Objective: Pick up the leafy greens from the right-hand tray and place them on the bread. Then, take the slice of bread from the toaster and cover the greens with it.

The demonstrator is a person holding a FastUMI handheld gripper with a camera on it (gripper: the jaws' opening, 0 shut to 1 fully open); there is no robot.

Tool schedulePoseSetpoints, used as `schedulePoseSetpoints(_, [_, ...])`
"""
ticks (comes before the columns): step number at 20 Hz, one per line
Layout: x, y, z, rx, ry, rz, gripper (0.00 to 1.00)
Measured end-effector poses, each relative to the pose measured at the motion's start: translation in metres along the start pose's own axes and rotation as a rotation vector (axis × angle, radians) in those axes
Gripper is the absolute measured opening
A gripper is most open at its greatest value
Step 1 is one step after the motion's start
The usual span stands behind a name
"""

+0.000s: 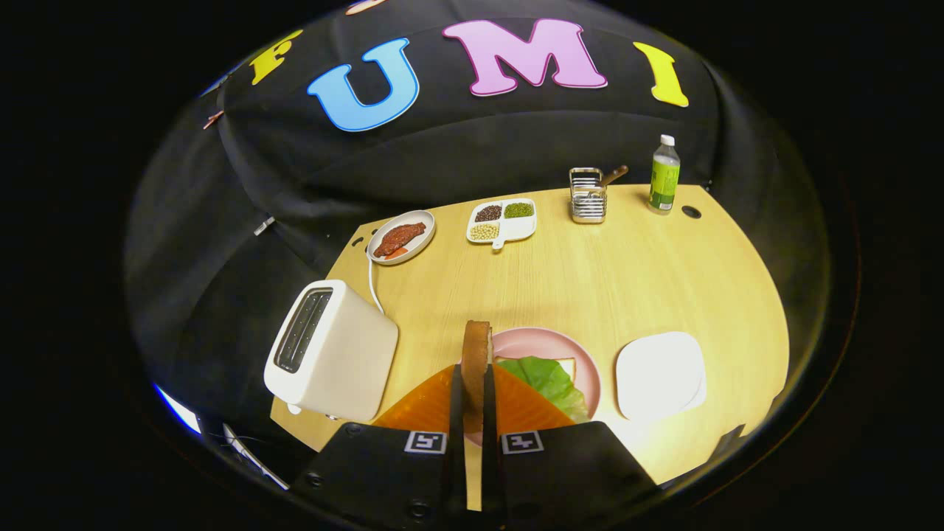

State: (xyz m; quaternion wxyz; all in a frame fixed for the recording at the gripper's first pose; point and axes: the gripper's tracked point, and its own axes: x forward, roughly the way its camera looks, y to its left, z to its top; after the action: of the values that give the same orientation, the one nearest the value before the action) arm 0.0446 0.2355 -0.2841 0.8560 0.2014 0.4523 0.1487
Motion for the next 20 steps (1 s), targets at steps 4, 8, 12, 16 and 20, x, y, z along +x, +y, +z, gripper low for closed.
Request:
schedulePoseSetpoints(4, [0.020,-0.012,-0.014,0.123,0.005,0.043,0.12])
schedulePoseSetpoints(8, [0.041,-0.059,-0.033,0.143,0.027,-0.007,0.12])
schedulePoseSetpoints(12, [0.047,-0.093,-0.047,0.088,0.056,-0.063,0.14])
schedulePoseSetpoints(16, [0.053,-0.112,-0.051,0.039,0.070,-0.103,0.17])
schedulePoseSetpoints(20, [0.057,-0.134,-0.059,-0.042,0.101,-0.179,0.33])
